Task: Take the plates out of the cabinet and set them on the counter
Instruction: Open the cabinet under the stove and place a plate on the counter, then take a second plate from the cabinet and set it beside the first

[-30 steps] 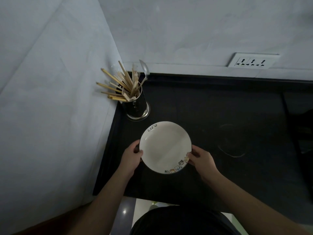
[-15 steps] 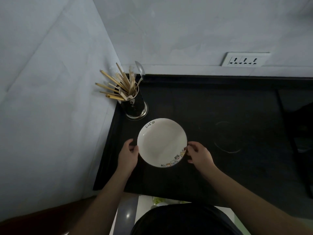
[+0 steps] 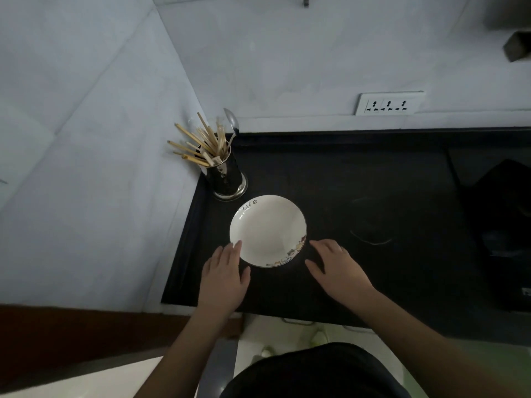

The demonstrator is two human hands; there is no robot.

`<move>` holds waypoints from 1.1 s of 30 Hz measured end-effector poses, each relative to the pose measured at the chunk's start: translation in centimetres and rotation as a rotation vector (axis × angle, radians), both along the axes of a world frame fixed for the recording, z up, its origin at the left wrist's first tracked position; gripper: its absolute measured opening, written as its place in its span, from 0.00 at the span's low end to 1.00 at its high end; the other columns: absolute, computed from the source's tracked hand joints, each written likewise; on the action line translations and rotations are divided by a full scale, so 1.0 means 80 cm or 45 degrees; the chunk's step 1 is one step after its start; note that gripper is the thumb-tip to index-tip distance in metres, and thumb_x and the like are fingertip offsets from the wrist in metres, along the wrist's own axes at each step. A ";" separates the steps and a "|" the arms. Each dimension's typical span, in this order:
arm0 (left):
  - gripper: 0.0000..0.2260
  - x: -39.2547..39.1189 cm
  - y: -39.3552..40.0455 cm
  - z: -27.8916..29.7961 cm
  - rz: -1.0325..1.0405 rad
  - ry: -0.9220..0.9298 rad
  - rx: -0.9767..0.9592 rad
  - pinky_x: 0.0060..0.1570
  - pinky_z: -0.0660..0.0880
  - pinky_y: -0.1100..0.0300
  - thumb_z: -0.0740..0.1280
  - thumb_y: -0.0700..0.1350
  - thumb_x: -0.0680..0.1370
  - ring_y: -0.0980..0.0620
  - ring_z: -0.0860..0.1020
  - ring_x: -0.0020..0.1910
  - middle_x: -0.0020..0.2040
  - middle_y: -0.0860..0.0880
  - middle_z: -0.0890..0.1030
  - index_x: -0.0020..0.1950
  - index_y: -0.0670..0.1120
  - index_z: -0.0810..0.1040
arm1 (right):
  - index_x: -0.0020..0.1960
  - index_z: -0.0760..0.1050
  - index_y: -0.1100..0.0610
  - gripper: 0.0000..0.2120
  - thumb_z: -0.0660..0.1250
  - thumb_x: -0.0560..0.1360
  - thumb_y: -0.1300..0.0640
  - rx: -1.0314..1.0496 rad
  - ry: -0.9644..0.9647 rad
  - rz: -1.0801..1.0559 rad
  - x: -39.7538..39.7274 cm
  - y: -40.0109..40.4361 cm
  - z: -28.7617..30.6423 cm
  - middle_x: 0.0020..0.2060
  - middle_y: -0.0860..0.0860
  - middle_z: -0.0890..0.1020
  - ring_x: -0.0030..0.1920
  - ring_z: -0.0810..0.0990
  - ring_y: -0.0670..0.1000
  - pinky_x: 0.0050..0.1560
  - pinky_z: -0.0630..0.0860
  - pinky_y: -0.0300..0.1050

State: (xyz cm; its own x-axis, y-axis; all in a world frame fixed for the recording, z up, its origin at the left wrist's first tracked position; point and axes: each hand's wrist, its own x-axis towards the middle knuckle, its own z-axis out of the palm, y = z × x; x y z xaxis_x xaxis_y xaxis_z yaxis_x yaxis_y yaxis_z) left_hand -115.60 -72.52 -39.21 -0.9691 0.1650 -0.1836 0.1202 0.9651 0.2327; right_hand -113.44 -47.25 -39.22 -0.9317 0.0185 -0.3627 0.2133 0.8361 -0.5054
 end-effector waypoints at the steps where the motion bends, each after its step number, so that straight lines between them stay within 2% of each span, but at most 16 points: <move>1: 0.26 0.005 -0.001 0.002 -0.044 0.025 -0.041 0.73 0.58 0.45 0.59 0.55 0.81 0.45 0.60 0.76 0.76 0.47 0.66 0.77 0.50 0.59 | 0.75 0.59 0.47 0.27 0.60 0.78 0.43 0.053 0.050 0.019 0.007 -0.004 0.004 0.73 0.48 0.65 0.71 0.67 0.50 0.66 0.69 0.50; 4: 0.26 0.018 -0.012 0.010 -0.161 0.104 -0.129 0.74 0.57 0.45 0.53 0.59 0.81 0.44 0.59 0.77 0.77 0.47 0.65 0.77 0.51 0.61 | 0.75 0.57 0.48 0.28 0.57 0.79 0.40 0.198 0.166 0.051 0.032 -0.018 0.013 0.74 0.49 0.64 0.73 0.64 0.51 0.70 0.65 0.52; 7: 0.29 0.028 -0.024 0.023 -0.256 0.144 -0.158 0.74 0.55 0.44 0.42 0.64 0.79 0.44 0.58 0.77 0.77 0.47 0.64 0.76 0.55 0.62 | 0.76 0.57 0.48 0.29 0.53 0.78 0.38 0.336 0.232 0.045 0.060 -0.039 0.017 0.75 0.50 0.64 0.74 0.63 0.52 0.71 0.62 0.51; 12: 0.32 0.059 -0.050 0.040 -0.415 0.174 -0.180 0.75 0.51 0.45 0.36 0.66 0.78 0.46 0.53 0.78 0.79 0.49 0.58 0.78 0.56 0.57 | 0.76 0.55 0.48 0.29 0.49 0.79 0.38 0.452 0.238 -0.009 0.117 -0.093 0.028 0.76 0.51 0.62 0.75 0.60 0.52 0.73 0.59 0.51; 16: 0.31 0.095 -0.078 0.039 -0.532 0.177 -0.166 0.75 0.53 0.44 0.39 0.66 0.79 0.45 0.54 0.78 0.79 0.48 0.59 0.78 0.57 0.57 | 0.77 0.54 0.49 0.30 0.44 0.79 0.37 0.433 0.230 -0.096 0.183 -0.129 0.038 0.76 0.51 0.62 0.75 0.59 0.53 0.74 0.56 0.51; 20: 0.31 0.121 -0.076 0.023 -0.637 0.053 -0.129 0.74 0.45 0.49 0.36 0.68 0.78 0.48 0.47 0.79 0.81 0.51 0.52 0.79 0.59 0.48 | 0.77 0.56 0.49 0.30 0.44 0.79 0.37 0.488 0.246 -0.256 0.254 -0.131 0.054 0.75 0.52 0.63 0.75 0.60 0.54 0.74 0.52 0.50; 22: 0.33 0.134 -0.063 0.020 -0.702 0.012 -0.126 0.74 0.45 0.50 0.33 0.68 0.75 0.50 0.45 0.79 0.81 0.52 0.50 0.79 0.59 0.45 | 0.77 0.55 0.49 0.30 0.43 0.79 0.37 0.517 0.203 -0.342 0.292 -0.125 0.061 0.76 0.52 0.62 0.76 0.59 0.54 0.75 0.51 0.50; 25: 0.34 0.156 -0.031 0.032 -0.849 0.047 -0.120 0.75 0.49 0.48 0.34 0.67 0.75 0.49 0.48 0.79 0.81 0.52 0.51 0.79 0.58 0.47 | 0.77 0.55 0.50 0.30 0.44 0.80 0.38 0.544 0.161 -0.496 0.351 -0.114 0.065 0.76 0.53 0.62 0.76 0.59 0.55 0.75 0.53 0.52; 29: 0.30 0.209 0.036 0.059 -1.086 0.090 -0.047 0.75 0.50 0.48 0.40 0.65 0.78 0.49 0.48 0.79 0.81 0.51 0.53 0.79 0.57 0.50 | 0.77 0.56 0.49 0.32 0.40 0.79 0.36 0.562 0.145 -0.695 0.433 -0.095 0.075 0.75 0.53 0.64 0.75 0.60 0.56 0.75 0.54 0.54; 33: 0.29 0.277 0.104 0.077 -1.328 0.151 -0.035 0.75 0.49 0.49 0.40 0.66 0.78 0.51 0.47 0.79 0.81 0.53 0.52 0.79 0.60 0.49 | 0.77 0.58 0.50 0.30 0.45 0.79 0.38 0.551 0.171 -0.909 0.523 -0.075 0.088 0.75 0.53 0.64 0.75 0.60 0.56 0.75 0.54 0.54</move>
State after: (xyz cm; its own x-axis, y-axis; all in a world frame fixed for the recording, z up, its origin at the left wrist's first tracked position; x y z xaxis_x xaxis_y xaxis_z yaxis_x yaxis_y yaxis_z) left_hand -93.48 -64.19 -33.07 -0.3607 0.9258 -0.1133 0.9159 0.3745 0.1447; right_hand -71.58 -53.25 -32.18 -0.6786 0.7307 -0.0749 0.7246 0.6494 -0.2308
